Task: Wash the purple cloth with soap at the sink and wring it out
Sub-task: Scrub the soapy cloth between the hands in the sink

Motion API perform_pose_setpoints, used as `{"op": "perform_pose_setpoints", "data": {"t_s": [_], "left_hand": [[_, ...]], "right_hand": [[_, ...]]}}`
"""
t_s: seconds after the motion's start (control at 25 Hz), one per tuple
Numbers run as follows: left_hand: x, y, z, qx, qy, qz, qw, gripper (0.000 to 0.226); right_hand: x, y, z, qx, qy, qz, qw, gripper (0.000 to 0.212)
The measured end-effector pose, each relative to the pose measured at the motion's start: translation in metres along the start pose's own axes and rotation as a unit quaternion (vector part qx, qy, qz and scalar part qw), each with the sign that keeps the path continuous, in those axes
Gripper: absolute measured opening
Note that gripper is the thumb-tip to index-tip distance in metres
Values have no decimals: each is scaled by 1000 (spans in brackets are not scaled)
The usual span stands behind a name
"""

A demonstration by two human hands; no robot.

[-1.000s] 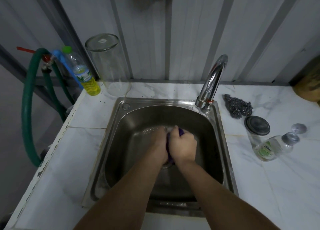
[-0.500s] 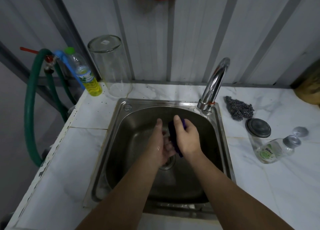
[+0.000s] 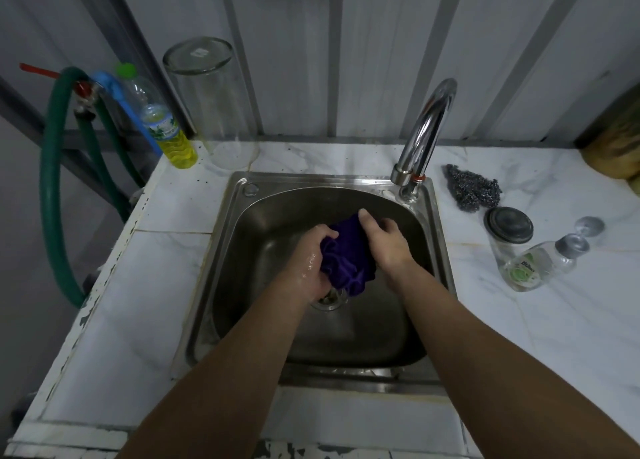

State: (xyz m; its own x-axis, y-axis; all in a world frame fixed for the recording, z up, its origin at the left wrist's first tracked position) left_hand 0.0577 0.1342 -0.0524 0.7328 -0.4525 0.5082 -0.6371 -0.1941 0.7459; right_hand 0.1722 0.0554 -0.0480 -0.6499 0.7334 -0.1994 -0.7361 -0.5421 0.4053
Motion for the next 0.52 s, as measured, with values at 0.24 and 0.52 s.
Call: {"op": "perform_pose_setpoints", "data": {"t_s": [0.24,0.52], "left_hand": [[-12,5,0,-21,44,-42,998,49],[-20,-6,22,1,74,-81,994,62]], "right_hand": [[6,2,-5,12,-112,-35,993,37],[46,58,12,-157,32,-8,987,46]]}}
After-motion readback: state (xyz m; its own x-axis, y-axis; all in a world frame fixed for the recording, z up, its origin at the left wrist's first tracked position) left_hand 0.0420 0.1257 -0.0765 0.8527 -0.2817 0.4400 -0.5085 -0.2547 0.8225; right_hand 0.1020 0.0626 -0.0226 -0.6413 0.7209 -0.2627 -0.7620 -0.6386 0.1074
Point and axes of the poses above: each hand's wrist, its own y-axis away from the middle knuckle, its own x-axis out of the palm, z = x × y, the point moved 6 cm from there along -y, towards the middle knuckle, and after that the axes turned 11 degrees about -x, right-handed, at the moved point
